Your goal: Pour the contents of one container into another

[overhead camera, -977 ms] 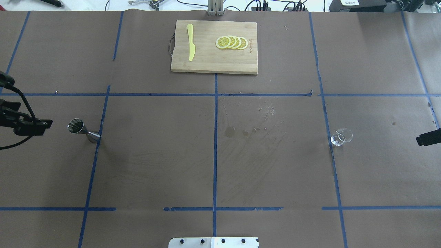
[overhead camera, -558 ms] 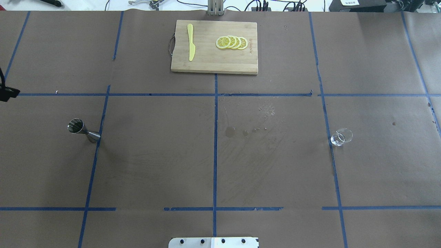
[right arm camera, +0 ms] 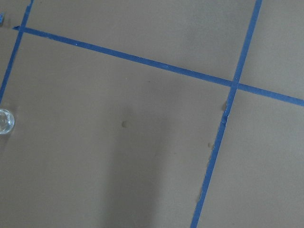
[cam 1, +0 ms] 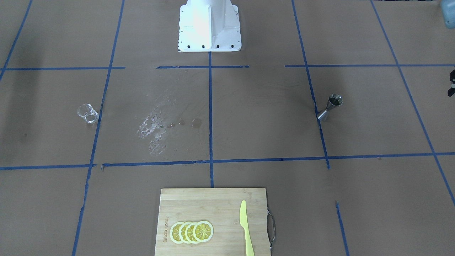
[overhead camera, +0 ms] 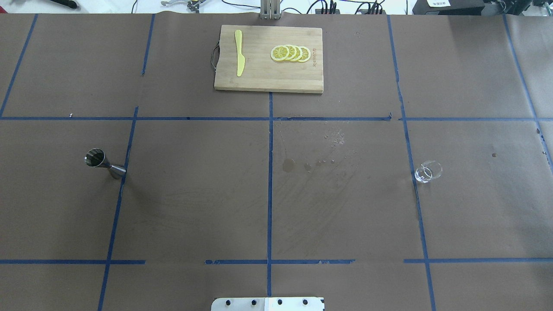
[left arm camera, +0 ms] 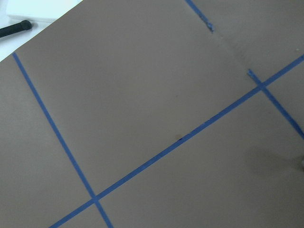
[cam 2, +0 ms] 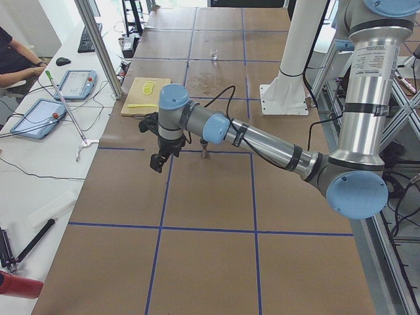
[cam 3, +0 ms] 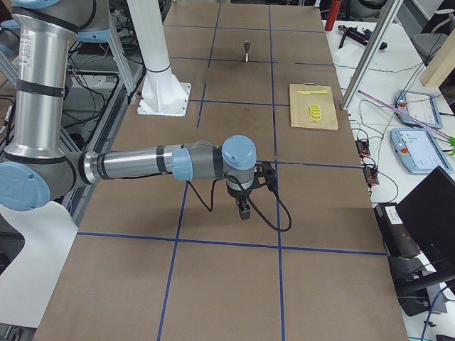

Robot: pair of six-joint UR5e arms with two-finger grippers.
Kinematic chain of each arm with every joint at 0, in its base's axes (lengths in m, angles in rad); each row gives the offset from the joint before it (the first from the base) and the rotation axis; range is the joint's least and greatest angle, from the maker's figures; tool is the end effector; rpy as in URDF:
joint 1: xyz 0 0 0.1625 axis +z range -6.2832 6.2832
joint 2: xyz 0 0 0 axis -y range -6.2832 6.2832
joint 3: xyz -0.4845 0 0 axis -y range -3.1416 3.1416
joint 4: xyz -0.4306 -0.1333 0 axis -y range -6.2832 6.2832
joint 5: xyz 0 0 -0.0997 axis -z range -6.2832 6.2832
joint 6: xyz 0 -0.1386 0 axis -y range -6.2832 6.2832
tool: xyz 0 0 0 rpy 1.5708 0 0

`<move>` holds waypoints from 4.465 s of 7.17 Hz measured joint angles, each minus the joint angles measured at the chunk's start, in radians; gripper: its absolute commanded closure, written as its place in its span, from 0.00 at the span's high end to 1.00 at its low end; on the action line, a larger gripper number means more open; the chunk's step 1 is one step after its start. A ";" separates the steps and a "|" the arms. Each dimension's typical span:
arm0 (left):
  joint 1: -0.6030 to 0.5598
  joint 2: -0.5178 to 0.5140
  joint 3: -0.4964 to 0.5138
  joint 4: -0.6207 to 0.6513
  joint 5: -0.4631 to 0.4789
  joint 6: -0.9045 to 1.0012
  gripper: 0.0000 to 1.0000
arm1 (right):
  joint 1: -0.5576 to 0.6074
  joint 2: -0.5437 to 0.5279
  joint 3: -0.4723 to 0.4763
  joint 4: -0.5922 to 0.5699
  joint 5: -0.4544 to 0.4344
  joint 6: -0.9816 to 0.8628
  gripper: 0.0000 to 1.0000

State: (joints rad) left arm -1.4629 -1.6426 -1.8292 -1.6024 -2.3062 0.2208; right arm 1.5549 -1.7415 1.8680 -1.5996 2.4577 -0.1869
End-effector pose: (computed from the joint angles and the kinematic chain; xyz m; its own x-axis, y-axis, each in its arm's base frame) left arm 0.0215 -0.5727 0.5670 0.6723 0.5119 -0.5347 -0.2541 0.8380 0.4828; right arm 0.0187 -0.4530 0.6631 0.6166 -0.2691 0.7399 0.1327 0.9619 0.2392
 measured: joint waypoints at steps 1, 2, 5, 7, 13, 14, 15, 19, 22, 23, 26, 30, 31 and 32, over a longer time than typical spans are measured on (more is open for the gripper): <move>-0.025 0.009 0.029 0.001 -0.034 0.019 1.00 | 0.022 -0.003 -0.016 0.002 0.017 -0.013 1.00; -0.038 0.028 0.047 -0.001 -0.055 0.026 1.00 | 0.035 -0.006 -0.022 0.007 0.021 -0.013 1.00; -0.087 0.086 0.087 -0.037 -0.068 0.023 1.00 | 0.042 -0.019 -0.049 0.003 -0.015 0.009 1.00; -0.126 0.081 0.128 -0.055 -0.066 0.021 1.00 | 0.043 -0.020 -0.091 0.004 -0.015 0.014 1.00; -0.136 0.083 0.170 -0.106 -0.065 -0.189 1.00 | 0.055 -0.018 -0.116 0.003 -0.013 0.018 1.00; -0.135 0.082 0.184 -0.105 -0.066 -0.232 1.00 | 0.058 -0.019 -0.117 0.003 -0.013 0.022 1.00; -0.134 0.081 0.198 -0.104 -0.067 -0.257 1.00 | 0.060 -0.020 -0.117 0.003 -0.012 0.039 1.00; -0.117 0.074 0.201 -0.105 -0.063 -0.300 1.00 | 0.072 -0.018 -0.142 0.004 -0.012 0.074 1.00; -0.111 0.072 0.194 -0.106 -0.059 -0.300 1.00 | 0.080 0.005 -0.155 0.019 -0.015 0.152 1.00; -0.109 0.072 0.192 -0.106 -0.057 -0.300 1.00 | 0.080 0.010 -0.156 0.054 -0.016 0.187 1.00; -0.105 0.072 0.192 -0.111 -0.056 -0.298 1.00 | 0.079 0.017 -0.161 0.166 -0.021 0.297 1.00; -0.105 0.072 0.191 -0.113 -0.056 -0.296 1.00 | 0.078 0.023 -0.163 0.187 -0.021 0.315 1.00; -0.105 0.072 0.191 -0.114 -0.056 -0.296 1.00 | 0.078 0.023 -0.162 0.188 -0.020 0.316 1.00; -0.105 0.072 0.191 -0.114 -0.056 -0.296 1.00 | 0.078 0.023 -0.162 0.188 -0.019 0.316 1.00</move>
State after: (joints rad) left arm -1.5677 -1.5705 -1.6383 -1.7165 -2.3623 -0.0752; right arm 1.6328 -1.7181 1.7058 -1.4114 2.4383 0.1288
